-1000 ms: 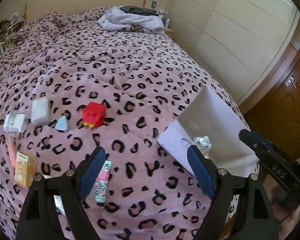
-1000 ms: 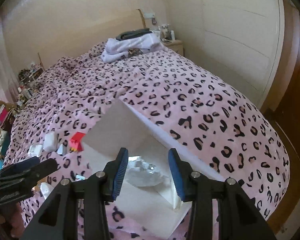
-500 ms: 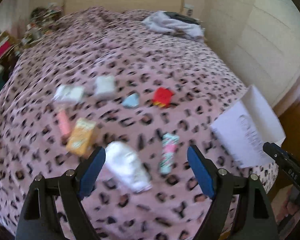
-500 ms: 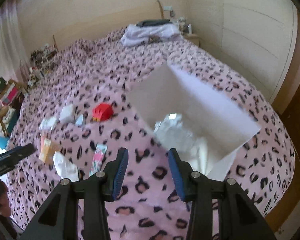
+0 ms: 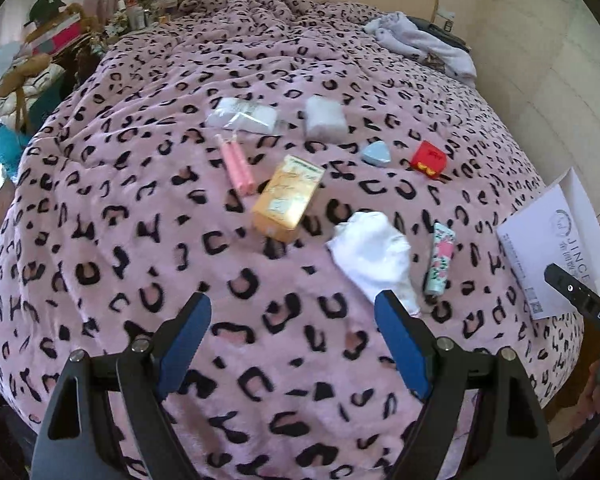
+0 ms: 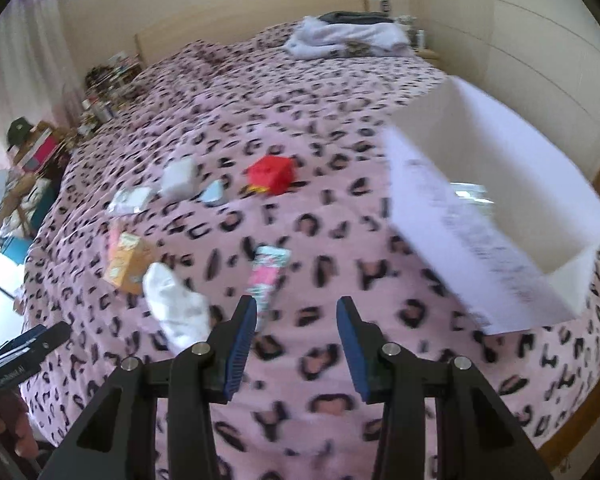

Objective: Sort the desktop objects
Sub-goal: 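Withdraw both tools from the box back over the bed items, then grasp the pink hair rollers with the left tool while the right tool grasps the Butter bear box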

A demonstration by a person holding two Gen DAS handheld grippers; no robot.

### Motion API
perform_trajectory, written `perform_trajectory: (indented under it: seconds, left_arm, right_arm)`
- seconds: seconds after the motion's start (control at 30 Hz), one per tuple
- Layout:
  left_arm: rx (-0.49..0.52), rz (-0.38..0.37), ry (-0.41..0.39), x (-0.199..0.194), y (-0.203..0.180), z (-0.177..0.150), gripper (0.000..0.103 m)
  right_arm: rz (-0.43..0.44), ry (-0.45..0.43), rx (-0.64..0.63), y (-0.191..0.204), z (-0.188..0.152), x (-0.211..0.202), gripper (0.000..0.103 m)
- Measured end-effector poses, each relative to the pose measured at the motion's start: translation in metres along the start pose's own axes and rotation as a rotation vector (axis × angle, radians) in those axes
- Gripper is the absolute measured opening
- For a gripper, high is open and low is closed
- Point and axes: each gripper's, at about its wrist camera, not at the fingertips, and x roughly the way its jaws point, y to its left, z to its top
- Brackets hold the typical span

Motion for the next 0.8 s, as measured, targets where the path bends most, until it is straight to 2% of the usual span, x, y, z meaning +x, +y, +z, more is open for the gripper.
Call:
perform_trajectory:
  seconds: [0.33,0.6,0.8]
  left_arm:
    - [-0.064,0.056,-0.037,-0.013,0.055,-0.004,0.085]
    - [-0.138,0.082,-0.035,-0.006,0.102,-0.005,0.085]
    - [-0.175,0.063,-0.045,0.011,0.115,0.023,0.085]
  right_arm:
    - [0.099,0.030,-0.110,0.092,-0.010,0.022,0.042]
    - [0.104,0.053,-0.171,0.131,-0.021,0.038,0.042]
    - [0.159,0.072,-0.124,0.155,-0.016,0.056,0.042]
